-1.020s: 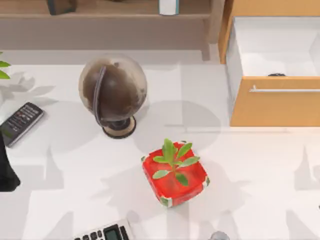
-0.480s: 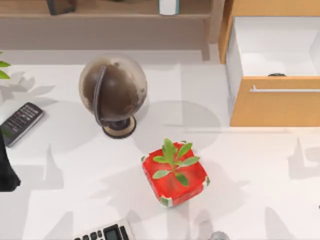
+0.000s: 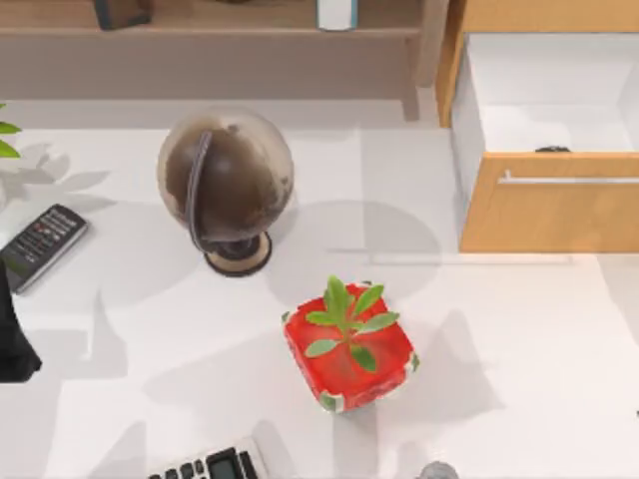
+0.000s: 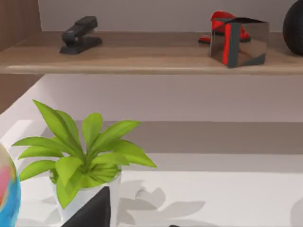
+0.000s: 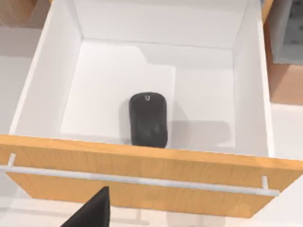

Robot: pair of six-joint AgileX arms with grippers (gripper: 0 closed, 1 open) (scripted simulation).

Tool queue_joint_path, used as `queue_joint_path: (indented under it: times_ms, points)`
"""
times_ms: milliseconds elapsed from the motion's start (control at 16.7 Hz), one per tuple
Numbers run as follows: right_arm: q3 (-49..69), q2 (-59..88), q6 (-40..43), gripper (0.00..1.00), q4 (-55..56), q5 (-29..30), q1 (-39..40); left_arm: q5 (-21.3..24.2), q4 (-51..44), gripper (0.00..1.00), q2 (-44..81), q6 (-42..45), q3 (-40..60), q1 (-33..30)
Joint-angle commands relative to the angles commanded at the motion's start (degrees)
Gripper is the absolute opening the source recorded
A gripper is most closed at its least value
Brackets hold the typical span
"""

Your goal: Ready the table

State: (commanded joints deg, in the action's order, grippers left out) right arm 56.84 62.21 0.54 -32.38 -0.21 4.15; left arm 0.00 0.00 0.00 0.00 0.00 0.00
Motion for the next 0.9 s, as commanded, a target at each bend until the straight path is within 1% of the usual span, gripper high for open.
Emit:
queue_joint_path:
  times_ms: [300, 540, 720, 900]
  points:
    - [28.1, 31.8, 0.6, 1.00, -15.4, 0.6, 1.0, 0.0, 0.0, 1.00, 0.0, 0.0, 0.0, 0.0]
    - [47.2, 53.9, 0.9, 1.00, -25.9, 0.8, 2.2, 0.0, 0.0, 1.00, 0.0, 0.0, 0.0, 0.0]
    - [58.1, 66.4, 1.0, 1.00, -31.9, 0.7, 3.1, 0.0, 0.0, 1.00, 0.0, 0.0, 0.0, 0.0]
    - [65.0, 74.3, 0.9, 1.00, -35.8, 0.5, 3.4, 0.0, 0.0, 1.00, 0.0, 0.0, 0.0, 0.0]
